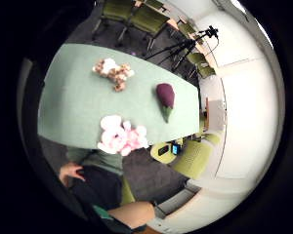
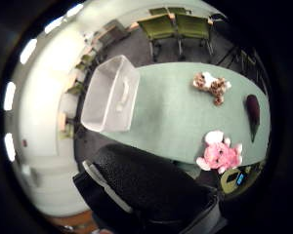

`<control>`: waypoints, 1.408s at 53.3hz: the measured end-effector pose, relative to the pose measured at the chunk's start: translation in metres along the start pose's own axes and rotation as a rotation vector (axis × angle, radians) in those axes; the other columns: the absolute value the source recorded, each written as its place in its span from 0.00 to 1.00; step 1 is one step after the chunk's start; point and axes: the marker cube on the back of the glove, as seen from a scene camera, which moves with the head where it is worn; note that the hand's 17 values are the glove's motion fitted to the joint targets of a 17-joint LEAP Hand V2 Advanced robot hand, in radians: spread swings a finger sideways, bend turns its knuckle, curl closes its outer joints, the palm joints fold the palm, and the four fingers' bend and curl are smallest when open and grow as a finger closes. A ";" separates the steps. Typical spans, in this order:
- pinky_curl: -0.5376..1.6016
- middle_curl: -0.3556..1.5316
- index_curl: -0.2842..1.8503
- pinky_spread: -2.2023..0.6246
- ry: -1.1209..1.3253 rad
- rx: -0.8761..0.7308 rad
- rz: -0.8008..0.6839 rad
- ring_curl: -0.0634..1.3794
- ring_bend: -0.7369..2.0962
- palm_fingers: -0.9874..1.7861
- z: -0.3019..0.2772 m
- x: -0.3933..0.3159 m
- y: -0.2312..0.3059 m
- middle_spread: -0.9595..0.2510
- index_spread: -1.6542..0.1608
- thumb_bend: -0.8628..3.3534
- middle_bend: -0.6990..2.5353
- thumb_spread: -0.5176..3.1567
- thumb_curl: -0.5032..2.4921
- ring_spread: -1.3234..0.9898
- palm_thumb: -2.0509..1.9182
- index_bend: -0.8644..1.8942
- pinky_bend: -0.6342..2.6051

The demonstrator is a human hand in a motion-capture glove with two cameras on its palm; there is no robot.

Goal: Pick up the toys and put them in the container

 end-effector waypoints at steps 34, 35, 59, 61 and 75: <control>0.41 0.39 0.33 0.76 -0.132 -0.230 0.086 0.20 0.32 0.36 0.211 0.065 0.074 0.74 0.80 0.17 0.30 0.38 0.18 0.47 0.46 0.39 0.34; 0.41 0.39 0.33 0.76 -0.135 -0.241 0.084 0.20 0.32 0.36 0.216 0.064 0.075 0.74 0.79 0.17 0.30 0.38 0.18 0.47 0.46 0.39 0.34; 0.43 0.37 0.33 0.75 -0.027 -0.218 0.101 0.24 0.40 0.45 0.230 0.070 0.090 0.70 0.74 0.20 0.27 0.42 0.22 0.44 0.52 0.39 0.40; 0.43 0.38 0.34 0.74 -0.045 -0.207 0.098 0.24 0.41 0.48 0.229 0.071 0.090 0.68 0.74 0.20 0.28 0.43 0.23 0.43 0.53 0.39 0.40; 0.40 0.40 0.38 0.69 -0.034 -0.049 0.053 0.26 0.46 0.71 0.219 0.071 0.081 0.58 0.72 0.25 0.31 0.50 0.26 0.37 0.61 0.47 0.37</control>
